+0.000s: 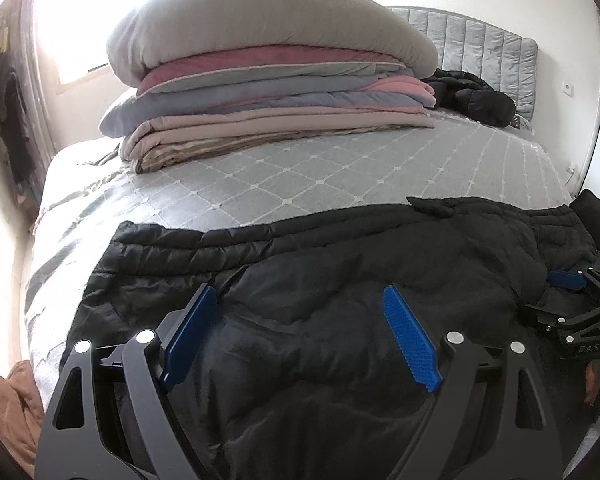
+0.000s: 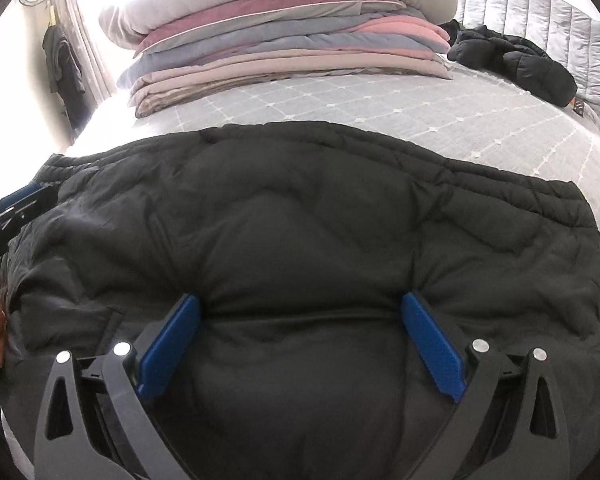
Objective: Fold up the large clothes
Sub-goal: 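Press and smooth the folded black jacket with both open grippers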
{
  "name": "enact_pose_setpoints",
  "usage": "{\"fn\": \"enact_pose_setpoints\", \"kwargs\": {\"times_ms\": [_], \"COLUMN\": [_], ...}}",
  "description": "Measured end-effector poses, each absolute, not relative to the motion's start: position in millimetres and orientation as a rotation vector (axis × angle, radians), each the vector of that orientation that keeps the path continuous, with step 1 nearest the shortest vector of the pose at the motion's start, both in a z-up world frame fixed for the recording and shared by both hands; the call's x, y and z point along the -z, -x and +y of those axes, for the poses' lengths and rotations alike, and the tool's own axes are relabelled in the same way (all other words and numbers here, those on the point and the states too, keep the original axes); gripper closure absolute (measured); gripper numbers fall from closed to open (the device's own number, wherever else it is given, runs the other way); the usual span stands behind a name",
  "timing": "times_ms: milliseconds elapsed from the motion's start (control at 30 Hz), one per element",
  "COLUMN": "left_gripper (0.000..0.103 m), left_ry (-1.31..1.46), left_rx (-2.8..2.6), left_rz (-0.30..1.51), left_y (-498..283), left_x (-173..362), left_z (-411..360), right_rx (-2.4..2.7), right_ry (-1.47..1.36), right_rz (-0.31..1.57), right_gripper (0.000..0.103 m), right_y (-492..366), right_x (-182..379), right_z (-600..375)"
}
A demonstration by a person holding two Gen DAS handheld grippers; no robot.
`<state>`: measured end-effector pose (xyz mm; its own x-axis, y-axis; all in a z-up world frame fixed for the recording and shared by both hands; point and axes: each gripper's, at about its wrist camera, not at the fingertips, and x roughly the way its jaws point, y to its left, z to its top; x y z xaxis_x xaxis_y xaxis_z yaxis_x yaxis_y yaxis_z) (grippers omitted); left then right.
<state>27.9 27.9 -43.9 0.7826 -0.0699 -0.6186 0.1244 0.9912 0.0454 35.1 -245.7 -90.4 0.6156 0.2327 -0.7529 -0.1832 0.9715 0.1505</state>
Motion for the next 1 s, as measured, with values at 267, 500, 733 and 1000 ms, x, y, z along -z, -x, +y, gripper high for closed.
{"fn": "enact_pose_setpoints", "kwargs": {"times_ms": [267, 500, 733, 1000], "left_gripper": [0.021, 0.019, 0.018, 0.018], "left_ry": [-0.132, -0.118, 0.206, 0.167], "left_rx": [0.115, 0.140, 0.209, 0.147], "left_rz": [0.563, 0.484, 0.707, 0.901], "left_y": [3, 59, 75, 58], "left_x": [16, -8, 18, 80], "left_z": [19, 23, 78, 86], "right_rx": [-0.249, -0.193, -0.085, -0.056], "right_ry": [-0.079, -0.127, -0.196, -0.044], "right_rz": [0.836, 0.761, 0.834, 0.967], "right_gripper": [0.006, 0.006, 0.006, 0.006], "right_y": [-22, 13, 19, 5], "right_x": [70, 40, 51, 90], "right_z": [-252, -266, -290, -270]}}
